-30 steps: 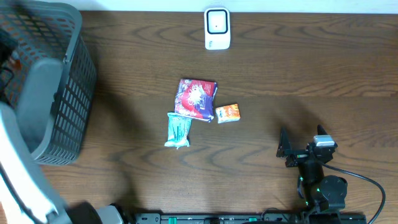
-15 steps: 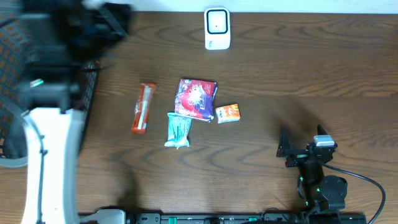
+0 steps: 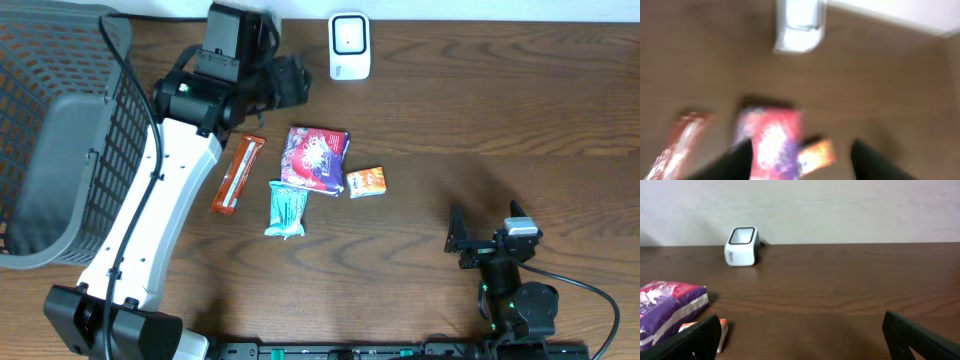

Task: Scan the item barcode

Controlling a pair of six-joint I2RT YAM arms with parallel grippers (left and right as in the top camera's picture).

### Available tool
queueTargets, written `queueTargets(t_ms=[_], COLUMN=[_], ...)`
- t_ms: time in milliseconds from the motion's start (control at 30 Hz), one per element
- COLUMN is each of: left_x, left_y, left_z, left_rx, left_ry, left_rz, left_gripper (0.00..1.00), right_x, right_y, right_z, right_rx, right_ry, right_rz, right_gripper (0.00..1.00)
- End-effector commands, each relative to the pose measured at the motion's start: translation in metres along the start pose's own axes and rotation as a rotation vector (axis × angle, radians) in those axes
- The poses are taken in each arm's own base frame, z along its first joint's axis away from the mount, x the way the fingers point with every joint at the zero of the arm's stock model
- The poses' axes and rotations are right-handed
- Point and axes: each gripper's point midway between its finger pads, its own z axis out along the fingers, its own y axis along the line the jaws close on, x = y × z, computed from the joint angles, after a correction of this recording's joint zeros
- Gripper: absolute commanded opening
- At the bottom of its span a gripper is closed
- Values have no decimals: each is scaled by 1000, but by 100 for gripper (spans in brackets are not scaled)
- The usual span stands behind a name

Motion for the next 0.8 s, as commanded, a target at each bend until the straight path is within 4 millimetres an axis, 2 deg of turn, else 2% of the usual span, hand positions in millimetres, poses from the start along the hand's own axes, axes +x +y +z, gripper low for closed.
queueTargets(t_ms=[0,100,233,467,633,767], left_x=[-3,17,42,83,94,108], left_y=[64,99,114,148,177,180], left_z=[-15,-27,-19,27,59,87], left_rx=[-363,-542,-577,-608,-604,-497], left_ry=[-32,51,143,223,225,295], left_rz=[102,114,121,135,88,44], left_gripper=[77,82,82,82,82,82], right_x=[1,1,1,1,1,1], right_y=[1,1,1,1,1,1], right_z=[0,0,0,0,0,0], right_rx=[-4,-4,-4,-4,-4,-4], right_ry=[3,3,3,3,3,3], right_rz=[-12,-12,-12,-12,-12,-12], right_gripper=[99,99,99,99,99,99])
